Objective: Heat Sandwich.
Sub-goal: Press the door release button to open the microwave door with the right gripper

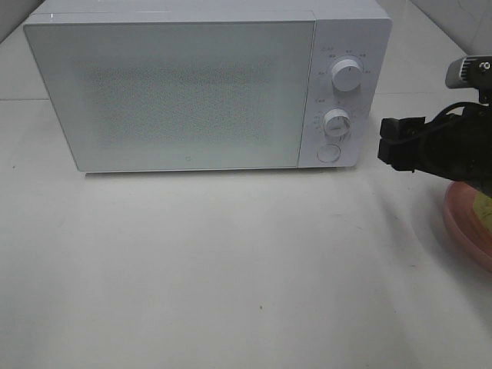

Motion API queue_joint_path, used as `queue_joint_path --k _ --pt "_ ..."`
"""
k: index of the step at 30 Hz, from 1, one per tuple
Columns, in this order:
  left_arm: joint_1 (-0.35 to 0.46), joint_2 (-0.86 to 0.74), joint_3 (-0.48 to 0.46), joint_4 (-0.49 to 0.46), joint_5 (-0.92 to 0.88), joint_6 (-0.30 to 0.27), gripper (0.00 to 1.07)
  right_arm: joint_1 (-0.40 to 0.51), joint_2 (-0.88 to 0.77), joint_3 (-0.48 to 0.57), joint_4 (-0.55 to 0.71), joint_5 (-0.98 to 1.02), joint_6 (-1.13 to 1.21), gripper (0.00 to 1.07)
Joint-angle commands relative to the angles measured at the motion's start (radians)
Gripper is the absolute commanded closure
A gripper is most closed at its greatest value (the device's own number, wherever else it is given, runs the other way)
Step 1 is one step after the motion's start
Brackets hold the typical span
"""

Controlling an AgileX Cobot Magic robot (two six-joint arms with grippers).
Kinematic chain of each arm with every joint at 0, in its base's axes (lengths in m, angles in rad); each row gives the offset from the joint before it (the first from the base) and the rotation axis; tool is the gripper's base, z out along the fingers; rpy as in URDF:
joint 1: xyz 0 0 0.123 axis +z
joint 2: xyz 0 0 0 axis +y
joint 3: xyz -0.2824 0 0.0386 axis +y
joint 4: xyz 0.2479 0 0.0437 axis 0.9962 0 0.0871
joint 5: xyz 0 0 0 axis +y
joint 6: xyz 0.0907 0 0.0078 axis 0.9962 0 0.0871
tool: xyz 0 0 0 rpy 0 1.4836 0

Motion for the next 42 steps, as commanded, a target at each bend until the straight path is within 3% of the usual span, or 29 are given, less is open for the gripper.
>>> queue_joint_path --k 1,9,18,36,42 --pt "0.003 -0.028 0.003 -0.002 -0.004 -0.003 0.02 0.046 0.011 0.017 0.077 -0.083 -0.056 0.32" --pt "0.003 -0.028 0.003 -0.002 -0.004 -0.003 0.02 0.199 0.095 0.049 0.274 -0.254 -0.126 0.32" --pt "0.003 -0.028 0.003 -0.002 -0.004 -0.003 0.02 0.298 0.210 0.049 0.302 -0.363 -0.118 0.32" --pt "0.003 -0.028 0.003 -0.002 -0.004 -0.003 0.02 0.321 0.301 0.048 0.302 -0.409 -0.039 0.32" --pt "0.003 -0.028 0.003 -0.002 -0.004 -0.003 0.02 0.321 0.301 0.048 0.302 -0.409 0.106 0.32"
